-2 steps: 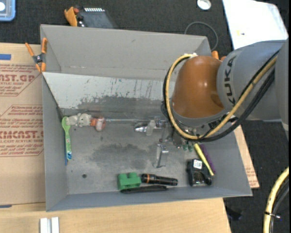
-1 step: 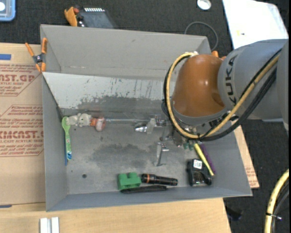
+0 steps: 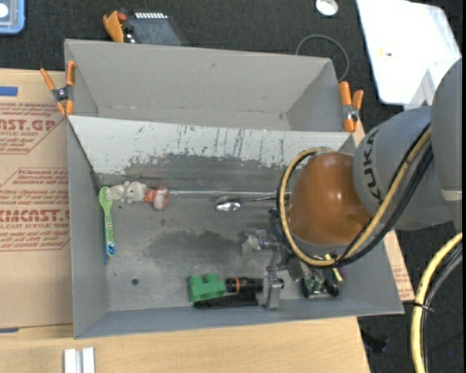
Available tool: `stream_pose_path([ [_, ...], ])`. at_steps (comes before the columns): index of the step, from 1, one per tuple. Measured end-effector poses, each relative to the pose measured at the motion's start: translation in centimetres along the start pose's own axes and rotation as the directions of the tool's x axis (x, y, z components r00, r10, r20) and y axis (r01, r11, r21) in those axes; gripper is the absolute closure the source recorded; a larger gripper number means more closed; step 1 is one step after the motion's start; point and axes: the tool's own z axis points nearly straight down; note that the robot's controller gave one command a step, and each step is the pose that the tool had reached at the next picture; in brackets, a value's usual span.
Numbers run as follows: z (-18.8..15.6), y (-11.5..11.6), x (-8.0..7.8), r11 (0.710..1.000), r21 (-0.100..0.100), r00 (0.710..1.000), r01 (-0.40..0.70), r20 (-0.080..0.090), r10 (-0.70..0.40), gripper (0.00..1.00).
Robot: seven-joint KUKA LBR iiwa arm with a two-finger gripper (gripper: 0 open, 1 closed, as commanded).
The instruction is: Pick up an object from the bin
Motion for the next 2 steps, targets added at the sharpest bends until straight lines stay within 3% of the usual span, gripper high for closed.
stream_pose_path([
  [1, -6.3, 0.8, -1.0, 0.999, 0.001, 0.999, 0.053, 0.011, -0.053, 0.0],
  [2, -2.9, 1.1, 0.3, 0.997, -0.001, 0.996, -0.083, -0.011, 0.083, 0.0],
])
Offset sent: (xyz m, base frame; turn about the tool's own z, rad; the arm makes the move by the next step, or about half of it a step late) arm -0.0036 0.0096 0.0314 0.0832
